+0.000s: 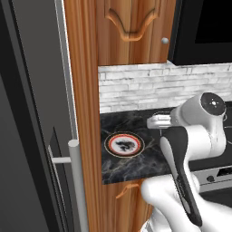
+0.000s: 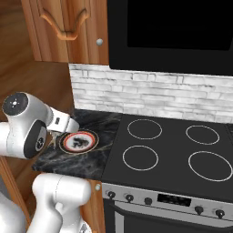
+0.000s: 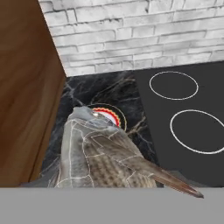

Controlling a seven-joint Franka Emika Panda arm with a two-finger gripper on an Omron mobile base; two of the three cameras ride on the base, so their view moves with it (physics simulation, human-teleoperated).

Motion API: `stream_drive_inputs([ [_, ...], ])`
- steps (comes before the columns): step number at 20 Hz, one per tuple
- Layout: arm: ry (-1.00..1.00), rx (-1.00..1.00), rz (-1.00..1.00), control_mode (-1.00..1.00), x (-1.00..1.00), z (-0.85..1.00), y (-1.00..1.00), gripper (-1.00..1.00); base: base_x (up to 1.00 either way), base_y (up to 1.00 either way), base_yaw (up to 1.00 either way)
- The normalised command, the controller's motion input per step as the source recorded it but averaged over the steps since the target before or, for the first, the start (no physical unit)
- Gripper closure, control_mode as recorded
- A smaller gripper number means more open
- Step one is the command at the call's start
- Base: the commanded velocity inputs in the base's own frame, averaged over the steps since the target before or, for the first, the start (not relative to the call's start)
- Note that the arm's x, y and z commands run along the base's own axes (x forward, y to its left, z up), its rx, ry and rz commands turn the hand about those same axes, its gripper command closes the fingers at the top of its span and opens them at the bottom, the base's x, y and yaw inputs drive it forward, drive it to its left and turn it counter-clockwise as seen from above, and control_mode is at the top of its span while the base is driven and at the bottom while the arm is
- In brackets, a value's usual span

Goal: Place the fish on the counter behind the older fish on the same shelf of the fridge to maintain FIFO order. Close the fridge door when finished.

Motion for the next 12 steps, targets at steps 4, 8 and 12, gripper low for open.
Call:
stream_drive_inputs([
  [4, 0.05, -0.06, 0.01, -1.0, -0.05, -0.28, 0.14, 1.0, 0.0, 0.0, 0.0],
  [8, -0.01, -0.02, 0.0, -1.0, -0.25, -0.23, 0.02, 1.0, 0.0, 0.0, 0.0],
  [12, -0.07, 0.0, -0.04, 1.0, -0.64, -0.11, 0.0, 1.0, -0.25, 0.0, -0.02],
])
